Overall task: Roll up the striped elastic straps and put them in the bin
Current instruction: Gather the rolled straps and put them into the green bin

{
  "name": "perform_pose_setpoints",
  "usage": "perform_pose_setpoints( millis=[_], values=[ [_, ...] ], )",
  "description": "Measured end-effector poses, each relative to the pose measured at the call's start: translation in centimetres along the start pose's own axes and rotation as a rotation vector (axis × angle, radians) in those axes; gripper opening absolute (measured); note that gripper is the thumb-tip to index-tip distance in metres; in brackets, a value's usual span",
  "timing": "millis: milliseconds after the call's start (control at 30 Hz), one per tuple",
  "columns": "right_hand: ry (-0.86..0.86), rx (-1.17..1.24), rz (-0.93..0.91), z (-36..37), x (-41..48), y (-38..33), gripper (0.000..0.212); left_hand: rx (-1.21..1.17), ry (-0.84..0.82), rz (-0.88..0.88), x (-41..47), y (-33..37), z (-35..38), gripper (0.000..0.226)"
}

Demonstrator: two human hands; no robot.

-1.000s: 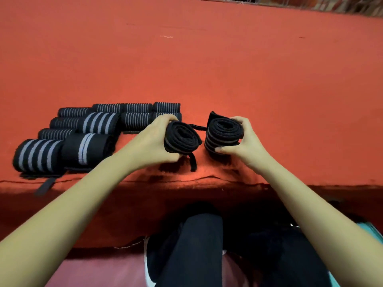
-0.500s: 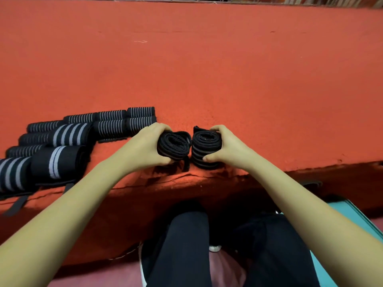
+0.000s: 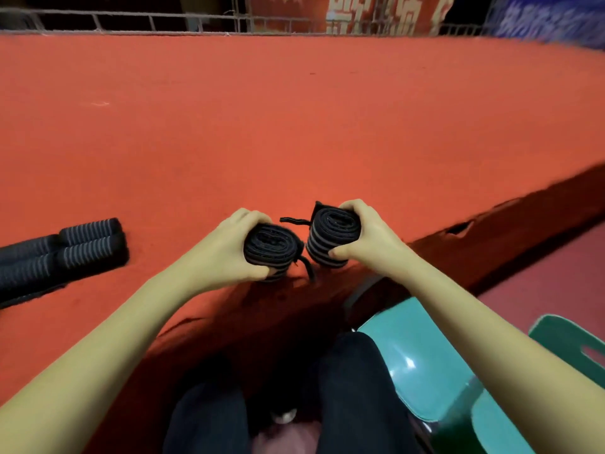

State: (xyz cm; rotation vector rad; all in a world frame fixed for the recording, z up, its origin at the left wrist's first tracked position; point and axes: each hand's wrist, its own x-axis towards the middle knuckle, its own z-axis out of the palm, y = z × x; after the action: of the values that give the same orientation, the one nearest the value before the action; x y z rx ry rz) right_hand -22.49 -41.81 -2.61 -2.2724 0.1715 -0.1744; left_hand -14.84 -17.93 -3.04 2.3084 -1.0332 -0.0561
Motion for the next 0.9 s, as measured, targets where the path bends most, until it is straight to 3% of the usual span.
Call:
perform_pose_setpoints(
  millis=[367,767,900],
  values=[
    [0.306,-0.022,0.285,-14.5,-11.0,11.7,0.058,-0.190,-0.254,0.324,9.6,14.3,13.3,0.058],
    [0.428,-0.075,0.485,-18.2,-22.9,21.2,0.057,-0.270,-0.523,0.497,8.7,23.3,24.7,0.060],
    [0.419,-0.070,0.564,-17.4,-25.8,24.4,0.061,-0.196,-0.565,0.511,7.5,24.1,28.1,0.067]
  ],
)
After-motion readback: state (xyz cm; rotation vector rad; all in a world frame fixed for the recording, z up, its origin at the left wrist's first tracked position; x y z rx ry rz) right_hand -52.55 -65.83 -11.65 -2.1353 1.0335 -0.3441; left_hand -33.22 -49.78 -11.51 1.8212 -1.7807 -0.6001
